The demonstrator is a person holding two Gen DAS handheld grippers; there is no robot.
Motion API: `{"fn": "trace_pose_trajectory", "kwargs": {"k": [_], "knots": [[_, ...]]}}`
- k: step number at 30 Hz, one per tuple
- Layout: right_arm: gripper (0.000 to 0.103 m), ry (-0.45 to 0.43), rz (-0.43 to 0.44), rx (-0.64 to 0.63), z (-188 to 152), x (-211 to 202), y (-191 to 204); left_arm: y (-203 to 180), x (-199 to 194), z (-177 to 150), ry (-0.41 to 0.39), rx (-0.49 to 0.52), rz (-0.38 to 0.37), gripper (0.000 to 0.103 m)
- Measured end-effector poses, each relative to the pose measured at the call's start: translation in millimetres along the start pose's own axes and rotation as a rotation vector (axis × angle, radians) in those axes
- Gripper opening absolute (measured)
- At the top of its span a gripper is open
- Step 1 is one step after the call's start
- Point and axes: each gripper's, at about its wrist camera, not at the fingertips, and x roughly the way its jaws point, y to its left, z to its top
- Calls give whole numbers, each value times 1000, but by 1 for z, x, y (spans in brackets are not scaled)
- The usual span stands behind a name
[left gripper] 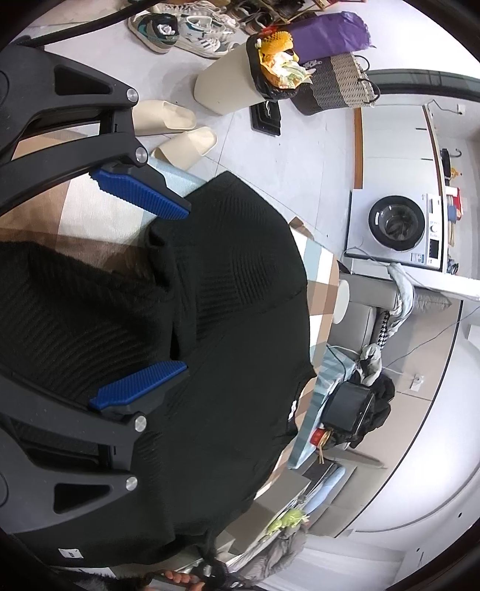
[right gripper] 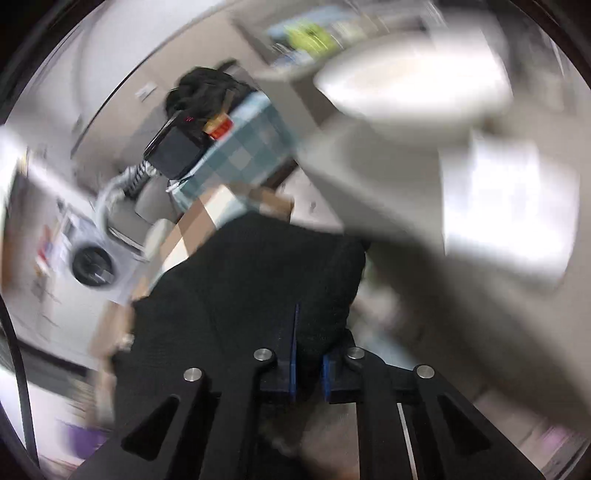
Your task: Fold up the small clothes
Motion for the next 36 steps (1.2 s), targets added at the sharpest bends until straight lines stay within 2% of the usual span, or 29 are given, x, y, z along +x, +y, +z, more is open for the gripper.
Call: {"fn": "trace_pose_trajectory", "kwargs": {"k": [1,3,5,7,8,9,13,16,18,21,23,28,30,32,34,36], "knots": [[9,-74,12,-102,4,-11,22,2,-2,0,-3,-4,0,77],[9,-207,90,-298,3,-32,69,6,-7,0,-9,-3,3,77],[9,-243,236,-544,-16,-49,121,9,-11,0,-15,3,15,77],[9,-137,359,-807,-57,-53,171,11,-15,0,-18,0,25,77],[9,-52,402,-897,-78,-48,186,13,-17,-1,-23,-5,26,77],[9,13,408,-959,-95,-43,195,15,-19,-1,-26,-12,26,77],[9,203,280,-1150,-157,-16,200,18,-22,-5,-25,-26,29,77],[18,279,278,-1116,-172,-12,182,18,-21,-7,-16,-23,20,77],[30,302,334,-1065,-171,-18,168,15,-18,-7,-12,-18,15,77],[34,302,444,-971,-162,-33,159,14,-17,-6,-13,-22,3,77],[37,292,507,-860,-151,-38,153,14,-15,-5,-9,-27,1,77],[39,277,402,-637,-130,-28,138,14,-17,-4,-17,-30,3,77],[45,264,351,-563,-122,-22,132,15,-18,-5,-13,-31,5,77],[47,282,352,-527,-118,-11,136,15,-18,-5,-12,-32,8,77],[46,289,373,-509,-120,1,147,15,-18,-6,-10,-36,7,77],[17,317,386,-516,-127,12,162,14,-17,-6,-10,-36,8,77]]}}
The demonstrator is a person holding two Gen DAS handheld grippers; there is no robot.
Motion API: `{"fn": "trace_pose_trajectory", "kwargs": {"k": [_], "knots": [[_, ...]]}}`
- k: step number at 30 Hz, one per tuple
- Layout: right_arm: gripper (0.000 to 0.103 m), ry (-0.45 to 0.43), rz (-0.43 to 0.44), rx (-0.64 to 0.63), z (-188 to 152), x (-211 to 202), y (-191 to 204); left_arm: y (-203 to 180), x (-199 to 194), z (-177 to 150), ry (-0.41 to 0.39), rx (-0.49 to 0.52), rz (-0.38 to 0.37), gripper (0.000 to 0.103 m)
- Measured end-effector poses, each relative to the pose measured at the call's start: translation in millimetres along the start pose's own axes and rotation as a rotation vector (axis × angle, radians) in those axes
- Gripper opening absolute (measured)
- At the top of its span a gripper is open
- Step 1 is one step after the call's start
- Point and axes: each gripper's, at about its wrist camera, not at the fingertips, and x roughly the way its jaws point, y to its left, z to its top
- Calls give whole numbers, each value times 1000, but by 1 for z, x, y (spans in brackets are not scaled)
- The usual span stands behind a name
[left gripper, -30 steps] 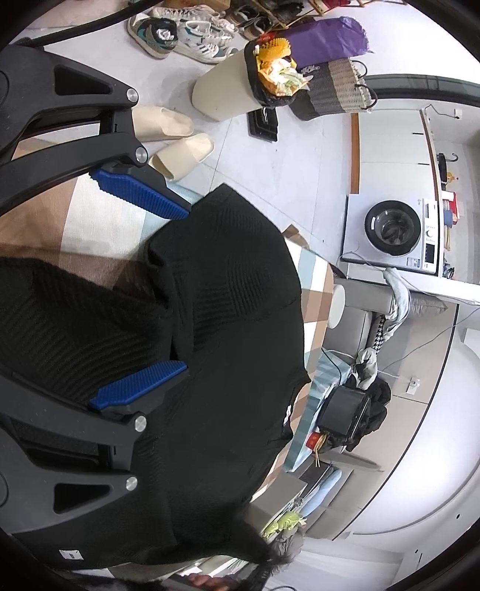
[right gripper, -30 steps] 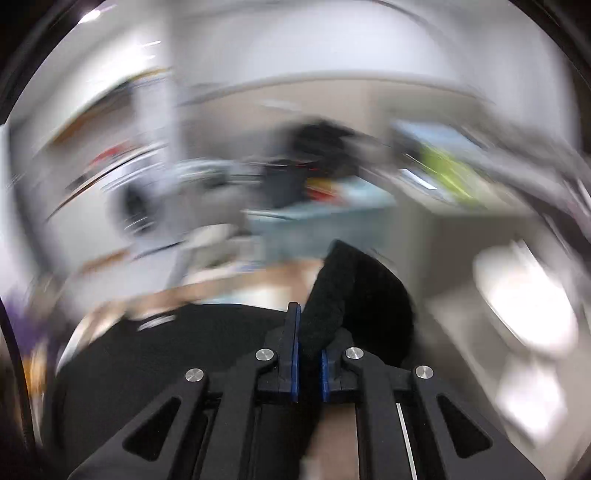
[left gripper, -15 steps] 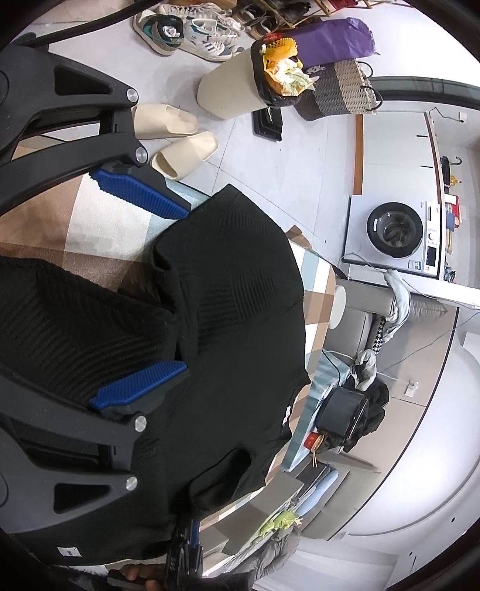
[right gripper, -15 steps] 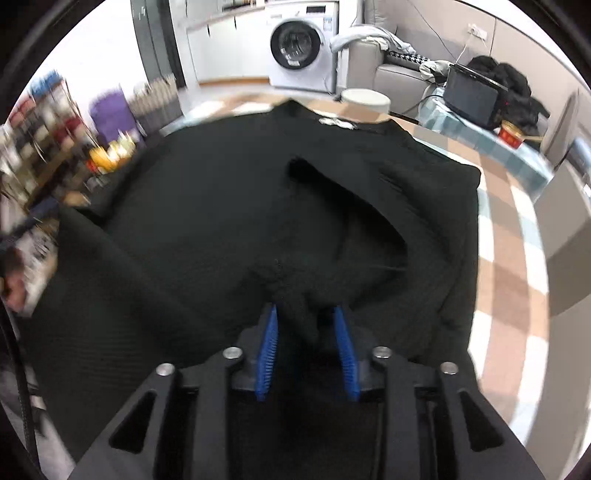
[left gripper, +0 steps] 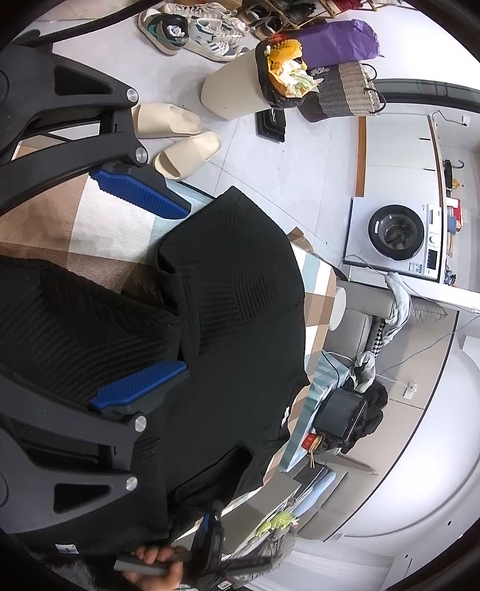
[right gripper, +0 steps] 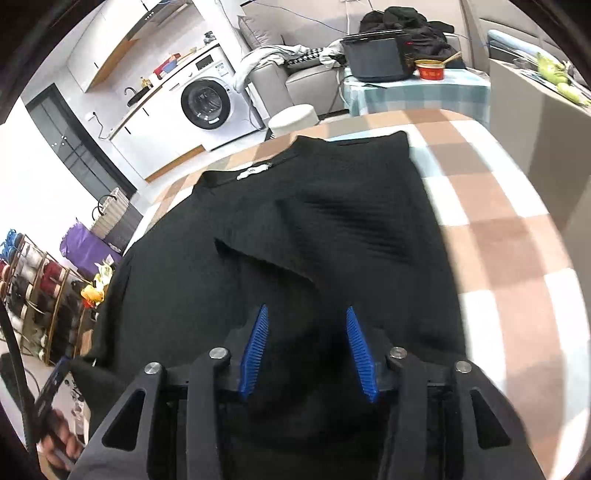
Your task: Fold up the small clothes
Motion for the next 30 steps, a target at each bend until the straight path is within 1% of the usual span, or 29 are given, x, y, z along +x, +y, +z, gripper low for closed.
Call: {"fn": "trace_pose_trajectory", "kwargs": {"k": [2,3,4,6,8,10,11,14,15,16,17,18,20,22,25,28,30], "knots": [[17,72,189,-32,4,16,17,0,-1,0,-3,4,3,77],[18,79,247,-71,3,13,29,0,-1,1,-4,5,5,77],[19,69,242,-98,3,9,33,1,-1,1,-6,5,5,77],[23,39,169,-129,2,-5,32,3,-1,3,-6,0,6,77],[27,19,111,-93,1,-19,17,7,2,4,4,-24,5,77],[32,-5,40,-46,-5,-35,-2,16,7,5,30,-85,-12,77],[35,-15,24,-26,-10,-43,-10,21,9,5,42,-116,-26,77],[39,-33,25,20,-30,-65,-26,36,15,1,87,-217,-91,77],[40,-35,24,27,-33,-69,-28,40,16,0,97,-241,-107,74],[40,-38,28,37,-39,-74,-30,44,18,-2,108,-263,-114,68],[40,-42,39,45,-43,-77,-30,48,20,-4,123,-289,-132,68],[41,-44,44,49,-42,-75,-31,51,22,-6,136,-313,-148,68],[41,-60,49,60,-51,-84,-34,61,26,-10,165,-383,-193,68],[41,-65,63,79,-57,-86,-34,68,32,-13,186,-445,-250,68],[42,-68,72,96,-64,-87,-32,72,40,-17,201,-516,-320,68],[42,-69,79,100,-68,-84,-28,75,53,-18,207,-565,-360,68],[42,-65,77,106,-70,-84,-28,75,63,-18,220,-578,-368,68]]}}
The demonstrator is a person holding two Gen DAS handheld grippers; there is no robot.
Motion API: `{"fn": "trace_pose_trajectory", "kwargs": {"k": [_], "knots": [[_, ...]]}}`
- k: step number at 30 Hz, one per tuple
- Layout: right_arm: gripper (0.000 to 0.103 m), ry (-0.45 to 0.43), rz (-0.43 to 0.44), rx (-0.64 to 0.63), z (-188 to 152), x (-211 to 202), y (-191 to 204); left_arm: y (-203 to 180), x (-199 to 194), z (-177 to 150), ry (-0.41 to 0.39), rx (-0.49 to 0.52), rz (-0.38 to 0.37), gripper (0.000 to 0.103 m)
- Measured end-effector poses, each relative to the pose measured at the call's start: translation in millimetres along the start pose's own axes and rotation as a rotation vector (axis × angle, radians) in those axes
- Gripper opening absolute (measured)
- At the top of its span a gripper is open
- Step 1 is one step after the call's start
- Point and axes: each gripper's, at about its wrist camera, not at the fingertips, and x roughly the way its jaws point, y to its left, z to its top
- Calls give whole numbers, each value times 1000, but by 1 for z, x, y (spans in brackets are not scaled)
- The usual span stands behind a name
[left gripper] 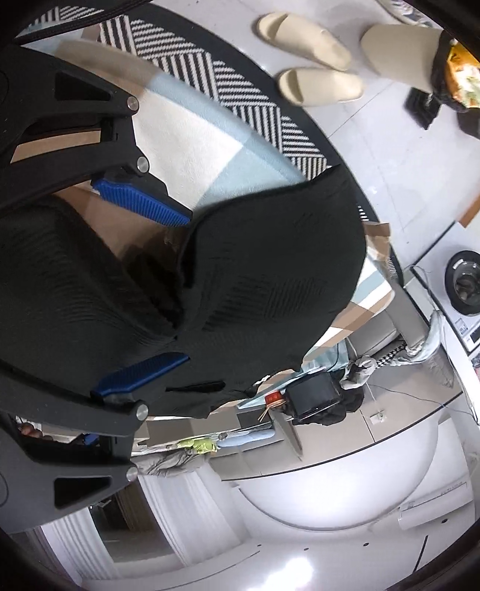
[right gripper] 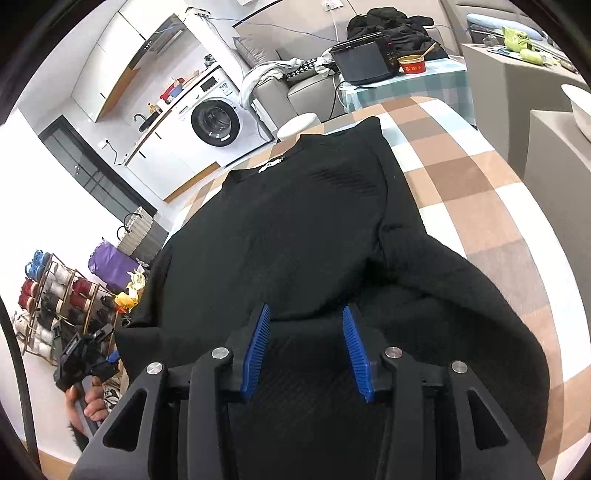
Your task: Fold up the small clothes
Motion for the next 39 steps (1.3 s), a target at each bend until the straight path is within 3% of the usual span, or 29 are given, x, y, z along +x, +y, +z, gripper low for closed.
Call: {"fn": "trace_pose_trajectory", "kwargs": {"k": [2,4,7,13,18,21,25,28,30,32,34,36,39], "knots": [[42,-2,0,8,-1,-1,-1,4,10,4,5,-7,19,67],[42,-6,-3,16,-2,-2,-3,4,21,8,0,-9,38,42],[42,-9,-7,31,-5,-3,-7,0,32,19,-30,16,85,16],[42,-26,-13,61,-8,-7,-13,-15,11,53,-196,96,206,13],[42,-34,-4,75,-9,-8,-17,-44,-3,82,-285,184,264,12],[42,-33,-6,70,-11,-10,-18,-86,3,88,-289,282,237,12],[42,-42,-10,81,-14,-17,-22,-173,53,64,-178,521,126,11],[42,-52,-21,90,-16,-23,-26,-219,110,21,30,679,52,11],[42,-56,-29,103,-18,-25,-30,-225,137,-3,153,727,32,12],[42,-56,-30,119,-21,-27,-33,-221,143,-14,196,736,59,20],[42,-55,-34,117,-23,-29,-35,-207,136,-13,184,710,77,48],[42,-57,-36,118,-24,-29,-38,-190,123,-7,145,660,88,55],[42,-43,-34,118,-22,-25,-40,-161,106,4,94,594,142,55]]}}
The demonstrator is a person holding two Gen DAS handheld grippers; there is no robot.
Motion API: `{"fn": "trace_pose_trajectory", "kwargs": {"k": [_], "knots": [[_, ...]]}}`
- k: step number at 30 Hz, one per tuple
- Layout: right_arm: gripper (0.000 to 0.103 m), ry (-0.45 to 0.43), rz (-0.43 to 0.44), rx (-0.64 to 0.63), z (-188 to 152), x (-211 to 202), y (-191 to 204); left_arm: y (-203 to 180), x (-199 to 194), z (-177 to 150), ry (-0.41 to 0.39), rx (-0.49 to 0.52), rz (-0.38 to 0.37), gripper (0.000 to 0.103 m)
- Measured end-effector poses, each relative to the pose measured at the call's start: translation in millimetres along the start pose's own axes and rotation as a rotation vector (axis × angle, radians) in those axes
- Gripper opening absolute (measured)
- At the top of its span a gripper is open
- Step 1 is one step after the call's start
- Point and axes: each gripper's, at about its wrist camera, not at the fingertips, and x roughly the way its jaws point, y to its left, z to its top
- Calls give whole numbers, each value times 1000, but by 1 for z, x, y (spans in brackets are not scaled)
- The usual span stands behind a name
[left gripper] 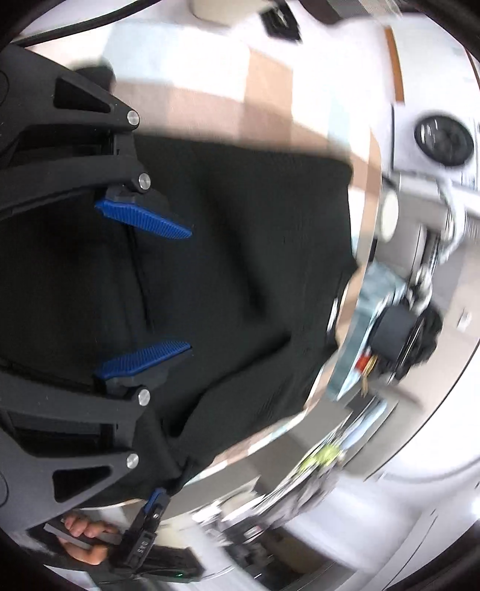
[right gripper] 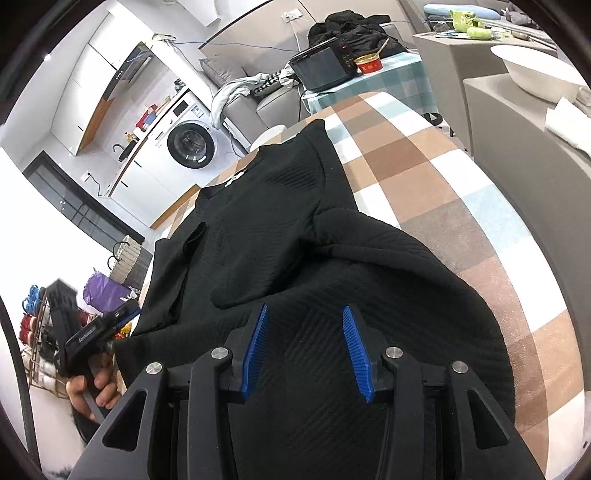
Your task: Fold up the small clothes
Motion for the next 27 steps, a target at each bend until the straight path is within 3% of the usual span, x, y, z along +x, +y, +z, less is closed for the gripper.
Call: {"fn": "trace_pose_trajectory", "kwargs": {"k": [6,10,14,19,24,26,27], "knots": [[42,18,-29,-22,6,6,2,62,-4,-20,-16,-92,144,55],[46,7,-124,-79,13,-1,1,79,-4,-28,-23,-97,200,55],[53,-1,-212,-131,31,0,0,86,-4,-35,-17,-91,239,55],[60,48,-206,-155,58,42,4,93,6,-38,16,-118,231,57],[64,86,-233,-208,68,84,19,85,22,-32,24,-56,254,57],[64,91,-257,-231,69,93,22,81,25,-31,23,-32,258,52],[61,93,-277,-265,68,95,25,80,27,-31,21,-22,256,40]]}}
